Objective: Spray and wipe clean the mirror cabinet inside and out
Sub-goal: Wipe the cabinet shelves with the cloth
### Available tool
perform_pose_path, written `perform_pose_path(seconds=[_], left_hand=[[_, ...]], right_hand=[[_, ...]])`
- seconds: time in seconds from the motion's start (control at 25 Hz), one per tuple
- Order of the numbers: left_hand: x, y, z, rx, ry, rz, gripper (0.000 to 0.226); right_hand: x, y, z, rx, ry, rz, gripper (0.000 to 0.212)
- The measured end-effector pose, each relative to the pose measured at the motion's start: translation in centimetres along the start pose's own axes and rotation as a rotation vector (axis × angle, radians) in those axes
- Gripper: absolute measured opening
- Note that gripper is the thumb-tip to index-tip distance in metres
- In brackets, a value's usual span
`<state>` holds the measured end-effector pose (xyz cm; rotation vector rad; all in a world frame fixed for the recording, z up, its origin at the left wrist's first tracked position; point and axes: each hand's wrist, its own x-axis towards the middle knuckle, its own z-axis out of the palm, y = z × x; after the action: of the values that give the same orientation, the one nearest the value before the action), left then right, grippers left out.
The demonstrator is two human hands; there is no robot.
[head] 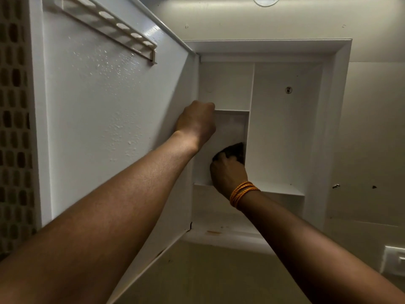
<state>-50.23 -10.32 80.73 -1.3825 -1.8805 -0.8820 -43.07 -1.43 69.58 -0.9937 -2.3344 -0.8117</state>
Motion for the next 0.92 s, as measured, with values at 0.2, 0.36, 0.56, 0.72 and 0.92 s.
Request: perform_pose_path(seconds=[0.2, 0.36, 0.56, 0.72, 0.92], left_hand=[[-0.2, 0.0, -0.1, 0.01, 0.007, 0.019, 0.031], [-0.2, -0.1, 0.1, -0.001, 0.031, 0.041, 0.023], [-0.6, -0.1, 0.7, -0.032, 0.073, 0.058, 0.018], [-0.9, 0.1, 1.4, -0.029, 0.066, 0.058, 0.023], [-1.9, -0.6, 2.4, -0.002, 0.04, 0.075, 0.063]], right_hand=[[0.4, -0.4, -0.5, 0.109, -0.088, -0.001, 0.03], [1.4, -0.5, -1.7, 0.337, -0.172, 0.096, 0.032], [1.2, -2.3, -1.5, 0.7, -0.257, 0.061, 0.009], [-1.4, -0.9, -1.3, 0.8, -0.155, 0.048, 0.019], [-7.1, -0.9, -1.5, 0.719, 0.196, 0.191, 0.014]])
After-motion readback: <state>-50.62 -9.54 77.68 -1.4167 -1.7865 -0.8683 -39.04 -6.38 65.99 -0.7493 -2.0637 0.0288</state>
